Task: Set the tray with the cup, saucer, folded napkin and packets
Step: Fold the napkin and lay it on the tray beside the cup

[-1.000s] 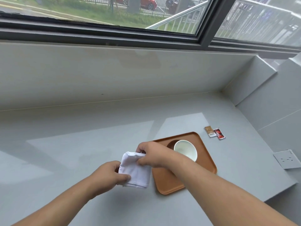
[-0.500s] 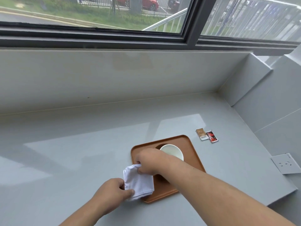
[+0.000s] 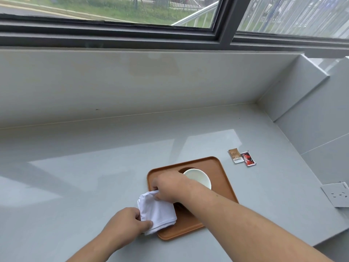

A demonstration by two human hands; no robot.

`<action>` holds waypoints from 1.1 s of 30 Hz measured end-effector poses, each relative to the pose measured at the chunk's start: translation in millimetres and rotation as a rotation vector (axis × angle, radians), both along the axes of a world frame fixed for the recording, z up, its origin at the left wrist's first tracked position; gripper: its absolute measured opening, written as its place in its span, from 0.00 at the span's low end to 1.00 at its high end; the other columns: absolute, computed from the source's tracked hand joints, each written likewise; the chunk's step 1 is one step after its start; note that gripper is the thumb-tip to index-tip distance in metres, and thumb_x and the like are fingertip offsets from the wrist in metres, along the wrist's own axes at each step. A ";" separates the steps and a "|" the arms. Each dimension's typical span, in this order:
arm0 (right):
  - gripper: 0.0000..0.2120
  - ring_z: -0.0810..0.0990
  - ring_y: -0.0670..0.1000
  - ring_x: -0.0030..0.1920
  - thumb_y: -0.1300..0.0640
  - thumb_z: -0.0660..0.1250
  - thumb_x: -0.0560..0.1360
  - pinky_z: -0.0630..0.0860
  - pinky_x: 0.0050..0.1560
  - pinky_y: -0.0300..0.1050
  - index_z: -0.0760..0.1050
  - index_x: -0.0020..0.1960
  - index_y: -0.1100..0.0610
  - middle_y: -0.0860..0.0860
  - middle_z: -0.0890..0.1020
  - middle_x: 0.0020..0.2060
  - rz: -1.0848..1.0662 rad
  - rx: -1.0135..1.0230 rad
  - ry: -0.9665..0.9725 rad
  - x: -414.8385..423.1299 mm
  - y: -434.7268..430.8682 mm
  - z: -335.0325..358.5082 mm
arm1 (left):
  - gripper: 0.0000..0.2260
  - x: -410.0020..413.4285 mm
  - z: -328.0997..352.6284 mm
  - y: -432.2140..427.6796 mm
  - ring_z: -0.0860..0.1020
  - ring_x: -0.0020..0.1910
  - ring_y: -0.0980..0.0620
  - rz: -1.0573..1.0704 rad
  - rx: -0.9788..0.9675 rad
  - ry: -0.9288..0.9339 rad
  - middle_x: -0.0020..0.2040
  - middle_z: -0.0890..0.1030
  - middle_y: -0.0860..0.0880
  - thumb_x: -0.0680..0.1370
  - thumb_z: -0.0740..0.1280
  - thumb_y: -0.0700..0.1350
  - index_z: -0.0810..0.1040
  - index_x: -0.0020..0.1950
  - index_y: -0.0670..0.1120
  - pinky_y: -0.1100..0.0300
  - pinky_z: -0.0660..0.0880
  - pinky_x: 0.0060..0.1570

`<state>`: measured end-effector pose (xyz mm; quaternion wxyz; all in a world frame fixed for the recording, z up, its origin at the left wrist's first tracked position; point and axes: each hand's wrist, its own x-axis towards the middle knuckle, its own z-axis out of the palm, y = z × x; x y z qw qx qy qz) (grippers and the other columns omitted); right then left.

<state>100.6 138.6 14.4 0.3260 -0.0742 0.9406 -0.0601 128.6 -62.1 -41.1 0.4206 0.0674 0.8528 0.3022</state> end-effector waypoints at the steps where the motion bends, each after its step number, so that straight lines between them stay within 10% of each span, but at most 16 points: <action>1: 0.09 0.82 0.59 0.43 0.52 0.65 0.78 0.80 0.44 0.51 0.80 0.48 0.57 0.54 0.84 0.42 -0.001 0.000 -0.009 0.2 0.7 -1.0 | 0.17 -0.1 0.0 0.3 0.67 0.26 0.55 -0.002 -0.004 0.001 0.28 0.71 0.52 0.66 0.73 0.59 0.69 0.32 0.50 0.56 0.62 0.32; 26: 0.09 0.81 0.57 0.51 0.54 0.65 0.80 0.79 0.57 0.55 0.79 0.57 0.54 0.52 0.83 0.50 0.162 0.218 -0.149 2.3 23.7 -3.5 | 0.20 12.5 0.4 37.8 0.71 0.29 0.53 -0.115 -0.146 0.036 0.30 0.75 0.50 0.67 0.73 0.62 0.69 0.31 0.49 0.57 0.64 0.32; 33: 0.21 0.77 0.57 0.49 0.35 0.60 0.79 0.71 0.58 0.55 0.77 0.49 0.53 0.51 0.82 0.45 0.119 0.139 -0.008 11.6 17.1 -14.8 | 0.21 14.5 3.5 37.8 0.72 0.29 0.53 -0.130 -0.179 0.055 0.30 0.77 0.50 0.69 0.72 0.62 0.69 0.30 0.49 0.58 0.65 0.32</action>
